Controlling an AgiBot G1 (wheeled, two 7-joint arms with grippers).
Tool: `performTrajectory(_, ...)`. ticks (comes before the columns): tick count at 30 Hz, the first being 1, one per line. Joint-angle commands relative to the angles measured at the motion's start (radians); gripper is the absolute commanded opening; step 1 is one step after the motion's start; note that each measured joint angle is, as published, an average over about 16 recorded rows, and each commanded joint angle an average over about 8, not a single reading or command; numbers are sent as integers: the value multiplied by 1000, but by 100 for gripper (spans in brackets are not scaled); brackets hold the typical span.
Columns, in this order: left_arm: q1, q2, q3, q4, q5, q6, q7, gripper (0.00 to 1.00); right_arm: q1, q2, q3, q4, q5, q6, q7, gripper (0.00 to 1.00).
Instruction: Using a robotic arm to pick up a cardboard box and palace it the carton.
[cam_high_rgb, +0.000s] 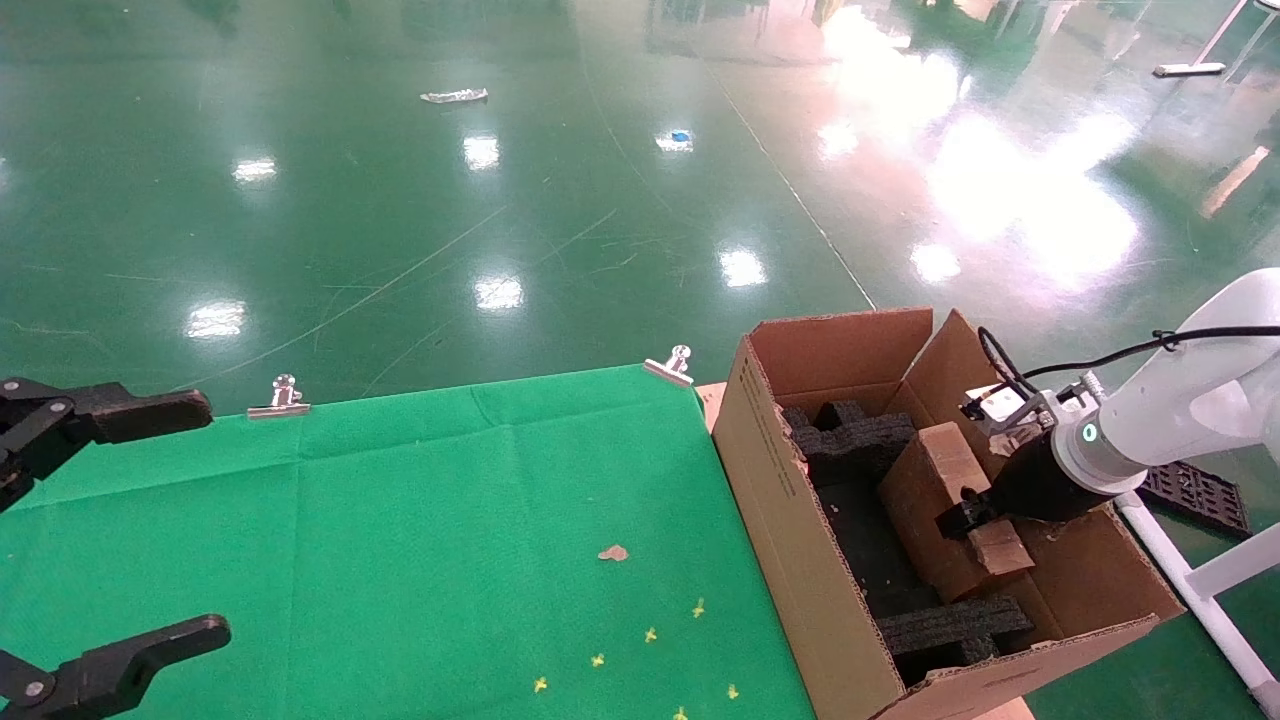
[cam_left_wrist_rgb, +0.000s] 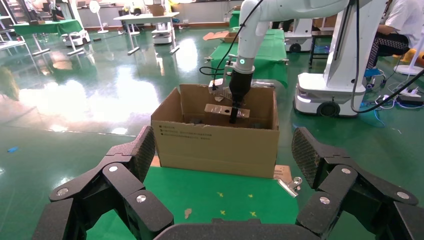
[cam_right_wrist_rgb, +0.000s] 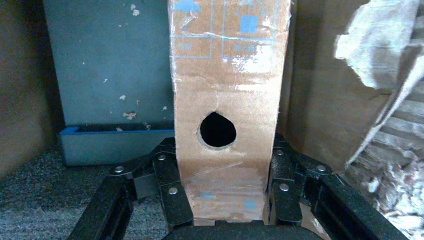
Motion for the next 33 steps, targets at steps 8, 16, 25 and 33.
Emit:
performTrajectory(8, 0, 0, 1, 0, 0, 0, 0, 100, 11, -16, -1, -31, -2, -9, -17, 100)
performTrajectory(16, 0, 0, 1, 0, -1, 0, 0, 100, 13, -26, 0, -47, -1, -15, -29, 100)
performTrajectory(25, 0, -1, 1, 0, -1, -1, 1, 100, 33, -28, 1, -56, -1, -16, -51, 100)
performTrajectory(33, 0, -1, 2, 0, -1, -1, 1, 100, 175, -7, 10, -37, 7, -45, -113, 100)
